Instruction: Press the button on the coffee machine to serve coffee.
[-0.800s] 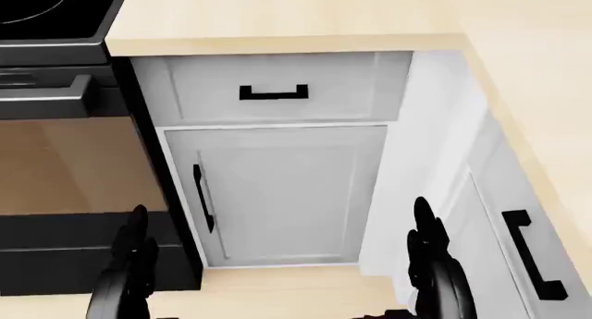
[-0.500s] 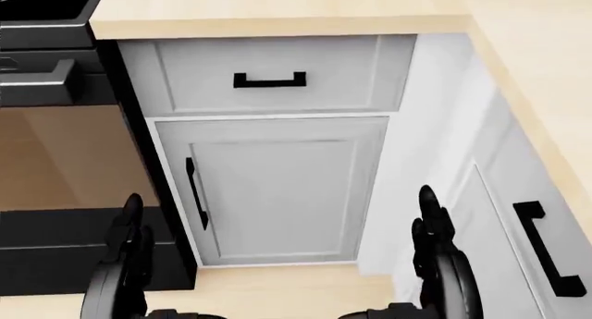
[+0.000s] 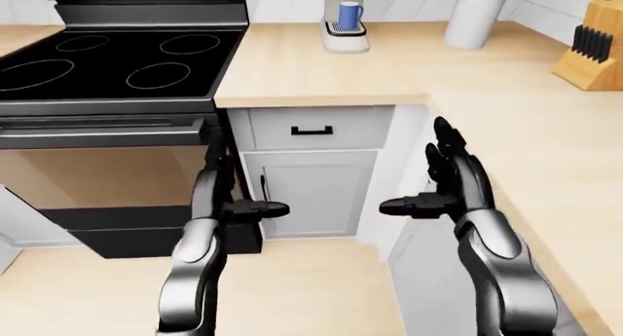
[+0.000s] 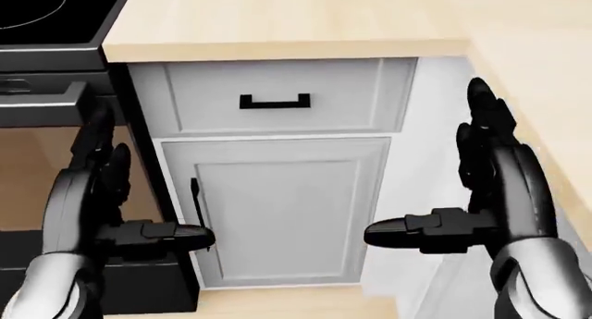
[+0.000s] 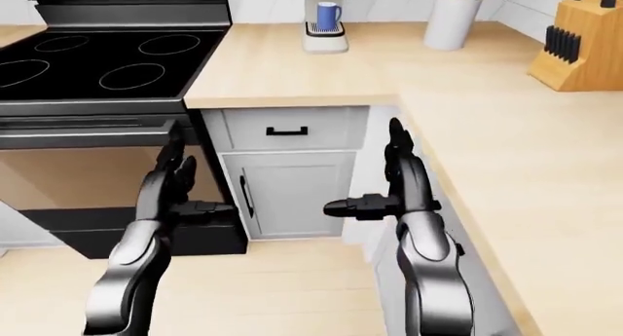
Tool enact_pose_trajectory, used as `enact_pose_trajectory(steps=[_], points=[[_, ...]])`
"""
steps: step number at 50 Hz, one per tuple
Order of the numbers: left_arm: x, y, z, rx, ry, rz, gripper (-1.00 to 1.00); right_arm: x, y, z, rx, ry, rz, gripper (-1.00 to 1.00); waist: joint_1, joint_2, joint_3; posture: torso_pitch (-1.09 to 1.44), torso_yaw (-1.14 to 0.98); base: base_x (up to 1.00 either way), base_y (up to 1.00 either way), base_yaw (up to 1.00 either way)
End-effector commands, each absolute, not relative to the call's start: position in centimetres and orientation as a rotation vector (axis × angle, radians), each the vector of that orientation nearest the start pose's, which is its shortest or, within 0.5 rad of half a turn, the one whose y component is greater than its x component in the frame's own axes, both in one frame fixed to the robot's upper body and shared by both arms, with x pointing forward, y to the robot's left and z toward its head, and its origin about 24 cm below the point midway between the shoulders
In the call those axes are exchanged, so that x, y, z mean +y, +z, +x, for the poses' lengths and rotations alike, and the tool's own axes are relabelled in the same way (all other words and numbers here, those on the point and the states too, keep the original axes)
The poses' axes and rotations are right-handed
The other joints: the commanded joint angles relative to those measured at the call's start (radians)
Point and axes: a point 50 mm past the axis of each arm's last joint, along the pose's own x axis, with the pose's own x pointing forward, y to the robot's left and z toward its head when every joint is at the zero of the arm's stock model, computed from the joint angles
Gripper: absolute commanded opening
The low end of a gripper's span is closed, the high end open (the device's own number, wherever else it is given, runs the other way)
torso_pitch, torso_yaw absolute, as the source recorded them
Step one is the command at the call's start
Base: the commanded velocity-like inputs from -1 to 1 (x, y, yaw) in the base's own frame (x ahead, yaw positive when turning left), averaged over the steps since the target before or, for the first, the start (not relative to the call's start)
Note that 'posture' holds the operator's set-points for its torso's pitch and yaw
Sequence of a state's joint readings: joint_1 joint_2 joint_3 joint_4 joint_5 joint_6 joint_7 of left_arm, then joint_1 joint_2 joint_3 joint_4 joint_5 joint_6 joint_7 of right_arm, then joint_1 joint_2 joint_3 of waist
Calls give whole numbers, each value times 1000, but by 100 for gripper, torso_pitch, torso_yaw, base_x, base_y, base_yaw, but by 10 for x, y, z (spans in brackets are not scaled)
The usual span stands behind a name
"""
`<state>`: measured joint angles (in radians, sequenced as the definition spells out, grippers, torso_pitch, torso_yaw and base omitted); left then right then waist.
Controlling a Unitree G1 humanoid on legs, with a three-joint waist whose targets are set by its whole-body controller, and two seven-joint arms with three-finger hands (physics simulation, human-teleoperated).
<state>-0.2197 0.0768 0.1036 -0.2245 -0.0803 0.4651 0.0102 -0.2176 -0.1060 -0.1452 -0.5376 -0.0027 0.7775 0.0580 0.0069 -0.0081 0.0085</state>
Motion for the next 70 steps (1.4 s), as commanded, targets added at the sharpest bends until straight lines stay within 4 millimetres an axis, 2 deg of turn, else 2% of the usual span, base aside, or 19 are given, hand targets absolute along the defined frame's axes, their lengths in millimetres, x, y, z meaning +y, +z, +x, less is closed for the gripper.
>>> enact_pose_trajectory(steps=[1,7,17,28,37,41,46,47,48,52,57,61,63,64,65,66,67,68,70], points=[[172,134,290,-42,34,-22,100,-178,165,266,-23,-39,-85,100,1,0,-17,0,0,0,0,0],[180,180,313,-89,41,-27,100,-178,190,276,-49,-40,-91,100,-1,0,-13,0,0,0,0,0],[186,245,339,-144,45,-43,100,-181,254,295,-110,-35,-120,100,0,5,-4,0,0,0,0,0],[190,306,359,-202,48,-73,100,-182,308,321,-145,-34,-110,100,0,5,7,0,0,0,0,0],[193,341,371,-225,47,-72,100,-184,354,333,-191,-45,-131,100,0,7,14,0,0,0,0,0],[197,350,378,-234,57,-88,100,-186,373,330,-203,-48,-137,100,1,5,14,0,0,0,0,0],[196,365,378,-249,56,-80,100,-186,387,330,-224,-41,-130,100,1,6,18,0,0,0,0,0],[196,367,378,-251,58,-80,100,-186,387,330,-225,-39,-133,100,-1,10,-10,0,0,5,0,0],[196,371,378,-255,59,-78,100,-186,389,331,-227,-38,-129,100,-2,11,-11,0,0,12,0,0],[198,382,378,-269,61,-80,100,-187,392,333,-233,-33,-120,100,-5,6,12,0,0,17,0,0],[201,384,378,-267,73,-93,100,-186,396,332,-233,-29,-131,100,-3,-5,14,0,0,19,0,0],[201,384,378,-267,72,-95,100,-186,394,332,-231,-28,-130,100,-6,14,16,0,0,19,0,0],[201,384,378,-266,73,-96,100,-186,395,332,-231,-28,-132,100,-9,44,19,0,0,20,0,0],[201,385,377,-267,73,-96,100,-186,395,333,-231,-27,-133,100,-13,69,18,0,0,20,0,0],[201,384,377,-268,73,-96,100,-185,396,333,-233,-26,-133,100,-13,83,26,0,0,20,0,0],[200,383,378,-267,72,-95,100,-185,396,333,-233,-25,-133,100,-12,50,21,0,0,19,0,0],[200,383,378,-266,72,-95,100,-185,395,333,-231,-25,-134,100,-15,66,15,0,0,20,0,0],[201,383,378,-266,73,-96,100,-185,395,333,-231,-25,-133,100,-15,69,17,0,0,20,0,0],[202,382,379,-267,73,-96,100,-185,394,333,-229,-25,-134,100,-13,58,9,0,0,20,0,0]])
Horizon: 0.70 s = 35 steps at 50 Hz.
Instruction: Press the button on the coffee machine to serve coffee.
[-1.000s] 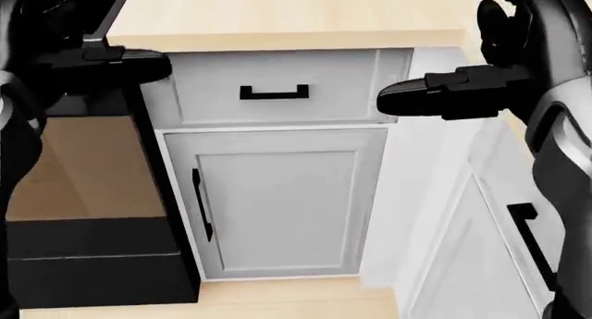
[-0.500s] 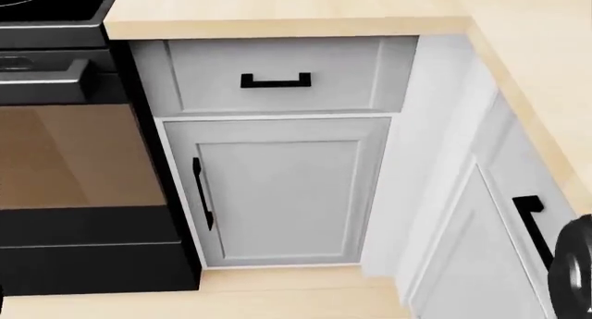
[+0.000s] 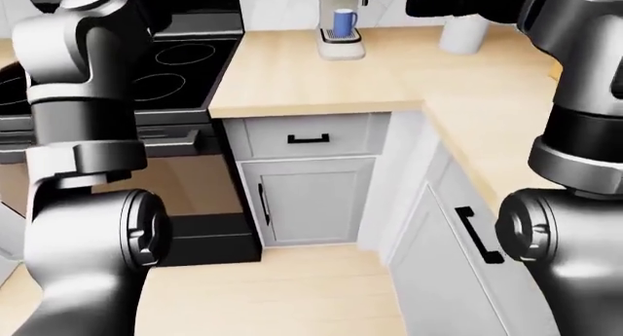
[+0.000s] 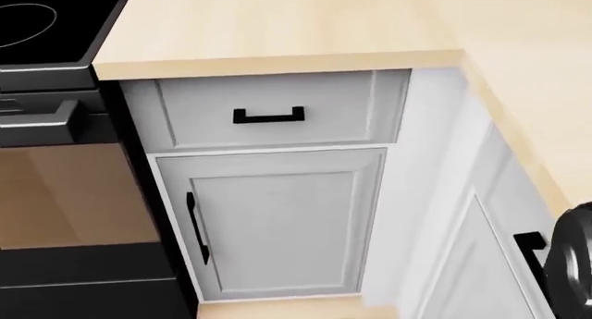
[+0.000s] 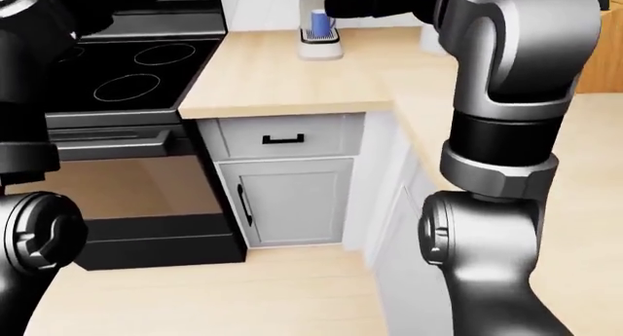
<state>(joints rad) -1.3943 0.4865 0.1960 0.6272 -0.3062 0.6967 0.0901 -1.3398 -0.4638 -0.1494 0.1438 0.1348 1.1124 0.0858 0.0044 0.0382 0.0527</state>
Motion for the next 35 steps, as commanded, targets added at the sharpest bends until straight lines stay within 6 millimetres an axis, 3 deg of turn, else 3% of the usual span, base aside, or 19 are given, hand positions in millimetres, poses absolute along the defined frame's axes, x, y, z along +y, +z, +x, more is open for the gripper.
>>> enact_pose_trajectory(steps=[1,5,7,8,9,10,11,13,18,20,22,23,27,35], points=[[201,383,378,-266,74,-96,100,-185,394,333,-229,-25,-133,100,-9,4,-35,0,0,20,0,0],[200,384,378,-267,72,-97,100,-184,395,333,-230,-23,-134,100,2,-37,-24,0,0,20,0,0],[201,382,379,-267,72,-99,100,-184,395,333,-230,-23,-135,100,10,-80,-33,0,0,19,0,0],[201,382,379,-267,73,-98,100,-184,395,333,-230,-23,-134,100,12,-117,-45,0,0,20,0,0],[201,383,379,-267,73,-98,100,-184,395,333,-230,-23,-134,100,6,-75,-32,0,0,20,0,0],[201,384,379,-269,71,-98,100,-184,395,333,-230,-22,-134,100,11,-102,-30,0,0,20,0,0],[201,383,379,-269,72,-98,100,-184,395,333,-230,-22,-134,100,7,-100,-29,0,0,20,0,0],[202,382,379,-267,74,-97,100,-184,394,333,-230,-22,-133,100,4,-85,-37,0,0,20,0,0],[202,383,379,-267,73,-101,100,-182,395,334,-228,-19,-135,100,-1,-36,-19,0,0,20,0,0],[202,384,378,-269,74,-103,100,-182,397,333,-229,-18,-137,100,-8,-2,-28,0,0,16,0,0],[202,385,377,-269,76,-103,100,-183,395,334,-227,-20,-136,100,-16,59,-42,0,0,10,0,0],[202,383,377,-269,76,-101,100,-183,395,334,-226,-21,-134,100,-12,20,-22,0,0,4,0,0],[202,384,378,-270,75,-102,100,-182,397,333,-229,-20,-135,100,-13,-20,-17,0,0,4,0,0],[201,384,378,-270,73,-104,100,-182,395,334,-225,-19,-133,100,-10,-35,-22,0,0,2,0,0]])
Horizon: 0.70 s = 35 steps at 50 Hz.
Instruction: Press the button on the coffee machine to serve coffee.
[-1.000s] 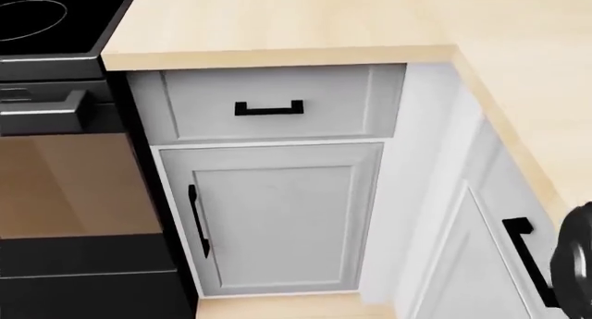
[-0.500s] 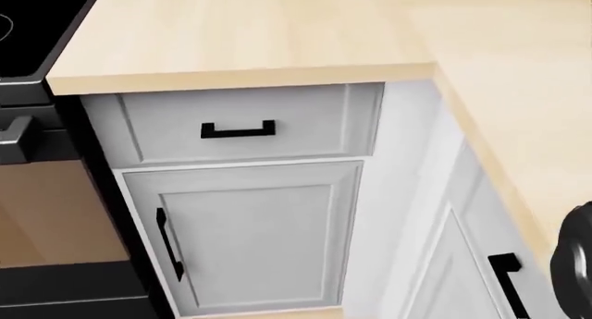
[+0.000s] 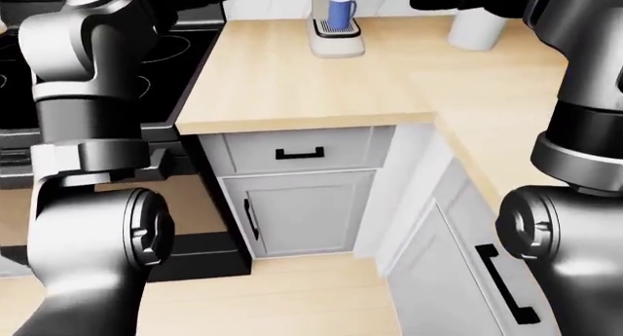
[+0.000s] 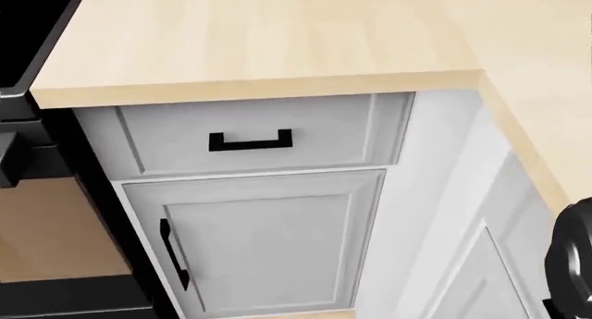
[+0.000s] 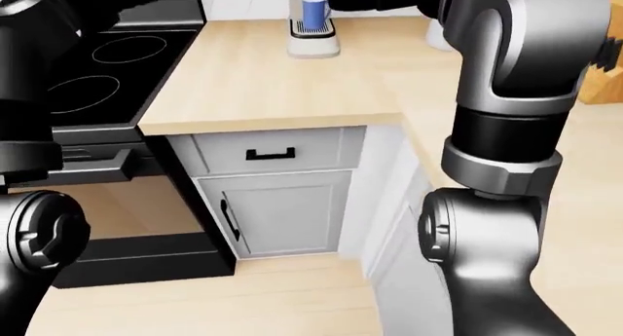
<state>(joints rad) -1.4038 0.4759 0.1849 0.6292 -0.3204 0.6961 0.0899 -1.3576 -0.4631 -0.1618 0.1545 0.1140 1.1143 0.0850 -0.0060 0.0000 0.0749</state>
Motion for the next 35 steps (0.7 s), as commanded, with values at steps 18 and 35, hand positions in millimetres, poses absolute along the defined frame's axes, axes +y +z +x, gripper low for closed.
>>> enact_pose_trajectory(steps=[18,35], points=[[201,387,377,-271,75,-104,100,-180,397,333,-232,-10,-129,100,12,4,-47,0,0,7,0,0],[201,385,378,-270,74,-105,100,-179,397,335,-234,-5,-130,100,9,22,-31,0,0,22,0,0]])
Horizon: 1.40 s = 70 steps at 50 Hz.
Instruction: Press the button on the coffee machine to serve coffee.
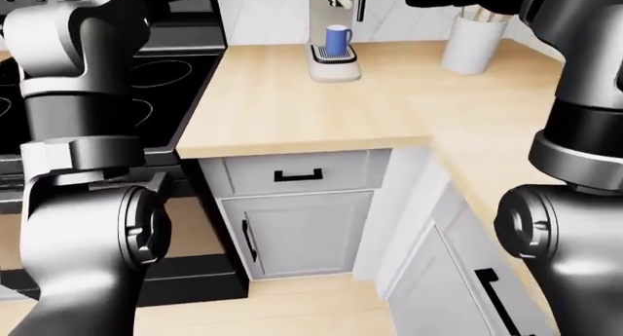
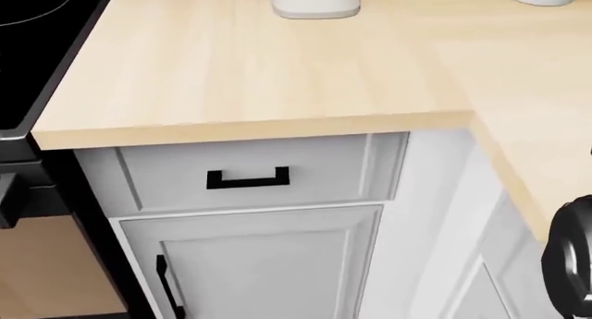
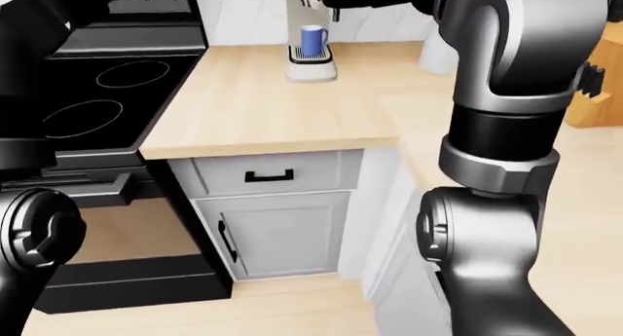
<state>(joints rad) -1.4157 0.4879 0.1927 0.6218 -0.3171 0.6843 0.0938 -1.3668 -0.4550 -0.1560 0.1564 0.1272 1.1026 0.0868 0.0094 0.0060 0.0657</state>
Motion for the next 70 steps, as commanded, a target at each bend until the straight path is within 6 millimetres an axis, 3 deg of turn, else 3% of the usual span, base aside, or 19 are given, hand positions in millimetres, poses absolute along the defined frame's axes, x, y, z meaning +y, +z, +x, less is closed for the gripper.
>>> enact_pose_trajectory(steps=[1,5,8,18,22,23,24,33,36,45,50,51,52,55,61,62,64,66,70], points=[[201,385,378,-271,74,-106,100,-179,397,335,-233,-5,-130,100,-3,6,-21,0,0,29,0,0],[201,386,377,-270,73,-107,100,-179,398,334,-234,-4,-131,100,14,-76,-43,0,0,29,0,0],[201,385,378,-269,74,-106,100,-180,398,334,-233,-6,-132,100,11,-74,-28,0,0,28,0,0],[201,386,378,-271,76,-109,100,-179,400,335,-234,-4,-135,100,-11,11,-32,0,0,29,0,0],[203,384,379,-269,80,-108,100,-178,397,335,-232,-2,-133,100,-31,104,-75,0,0,29,0,0],[202,383,379,-268,79,-108,100,-178,396,335,-231,-2,-132,100,-19,65,-43,0,0,29,0,0],[202,384,378,-268,78,-108,100,-178,396,335,-231,-2,-131,100,-27,82,-36,0,0,29,0,0],[201,385,377,-269,76,-109,100,-178,395,335,-229,-1,-131,100,-2,-3,-40,0,0,29,0,0],[201,385,377,-268,76,-109,100,-177,396,335,-231,0,-131,100,11,-73,-56,0,0,28,0,0],[201,386,377,-268,76,-110,100,-177,395,336,-229,1,-130,100,-5,-23,-33,0,0,28,0,0],[201,385,377,-266,75,-115,100,-176,395,336,-226,1,-130,100,-20,66,-55,0,0,21,0,0],[201,386,377,-266,75,-115,100,-176,395,336,-226,1,-130,100,-25,66,-74,0,0,13,0,0],[201,384,378,-266,76,-114,100,-176,395,336,-225,1,-130,100,-20,58,-36,0,0,5,0,0],[202,383,379,-265,76,-115,100,-177,396,336,-223,0,-129,100,-24,60,-22,0,0,0,0,0],[201,385,378,-267,73,-118,100,-176,396,336,-226,2,-132,100,-13,-43,-9,0,0,0,0,0],[201,385,378,-267,74,-117,100,-176,396,336,-225,1,-131,100,-8,-18,-5,0,0,-4,0,0],[201,383,379,-266,74,-118,100,-175,395,336,-227,3,-130,100,-8,-14,-62,0,0,-5,0,0],[202,382,379,-266,75,-117,100,-176,395,337,-229,2,-128,100,-13,-13,-25,0,0,0,0,0],[203,381,379,-265,80,-117,100,-176,396,337,-238,-3,-122,100,-19,10,-31,0,0,0,0,0]])
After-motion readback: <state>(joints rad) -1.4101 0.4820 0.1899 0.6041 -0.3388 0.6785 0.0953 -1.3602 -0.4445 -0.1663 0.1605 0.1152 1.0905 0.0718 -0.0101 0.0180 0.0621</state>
